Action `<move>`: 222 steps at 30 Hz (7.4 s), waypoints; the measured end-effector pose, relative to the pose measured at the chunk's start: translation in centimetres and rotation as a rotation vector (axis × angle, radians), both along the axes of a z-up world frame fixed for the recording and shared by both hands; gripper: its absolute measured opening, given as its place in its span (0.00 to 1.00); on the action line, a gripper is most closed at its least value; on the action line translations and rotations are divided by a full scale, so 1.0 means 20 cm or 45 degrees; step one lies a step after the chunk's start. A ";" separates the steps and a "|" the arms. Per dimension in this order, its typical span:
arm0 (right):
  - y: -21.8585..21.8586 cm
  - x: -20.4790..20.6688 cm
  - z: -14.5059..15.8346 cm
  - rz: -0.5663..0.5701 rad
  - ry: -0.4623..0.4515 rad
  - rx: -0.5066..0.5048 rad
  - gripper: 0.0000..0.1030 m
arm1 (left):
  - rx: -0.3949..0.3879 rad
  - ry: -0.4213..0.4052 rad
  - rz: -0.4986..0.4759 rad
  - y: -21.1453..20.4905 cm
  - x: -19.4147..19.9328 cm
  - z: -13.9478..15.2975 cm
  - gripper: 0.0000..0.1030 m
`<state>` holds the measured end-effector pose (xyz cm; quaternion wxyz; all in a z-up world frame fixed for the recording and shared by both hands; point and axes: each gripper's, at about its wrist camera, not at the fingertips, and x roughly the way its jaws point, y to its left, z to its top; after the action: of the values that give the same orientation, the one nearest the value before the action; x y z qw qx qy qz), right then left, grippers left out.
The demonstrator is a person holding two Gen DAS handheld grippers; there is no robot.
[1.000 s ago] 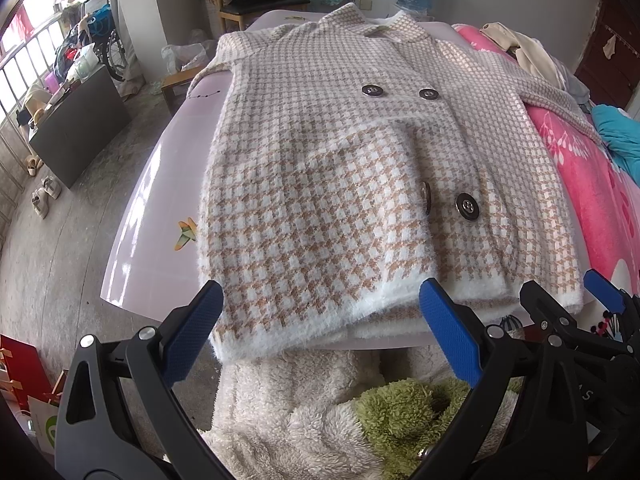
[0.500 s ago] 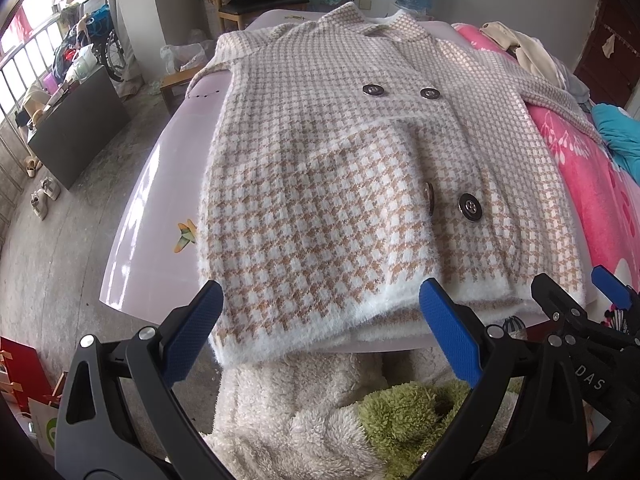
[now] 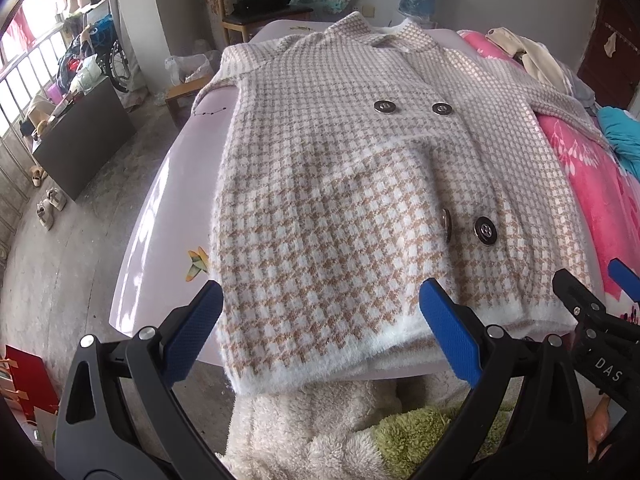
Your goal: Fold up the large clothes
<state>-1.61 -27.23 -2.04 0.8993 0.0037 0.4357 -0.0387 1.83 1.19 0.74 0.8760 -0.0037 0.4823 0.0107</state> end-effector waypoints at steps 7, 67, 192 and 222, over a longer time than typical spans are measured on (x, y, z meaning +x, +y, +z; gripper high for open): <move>0.04 0.11 0.11 0.048 -0.120 -0.079 0.95 | 0.070 -0.087 -0.015 0.03 0.10 0.05 0.92; 0.83 1.29 -0.12 0.675 0.079 -0.006 0.95 | -1.956 0.445 0.952 1.74 1.50 -1.42 0.86; -0.33 1.91 -0.23 0.195 0.410 0.461 0.36 | -0.161 -0.211 0.011 0.62 1.23 -0.18 0.62; -0.36 2.17 0.03 0.269 0.096 0.208 0.34 | -0.087 -0.163 0.064 0.71 1.30 -0.18 0.42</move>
<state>41.89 -34.45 -1.48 0.8780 0.0296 0.4688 0.0919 27.85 15.32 -2.80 0.9038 -0.0463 0.4252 0.0160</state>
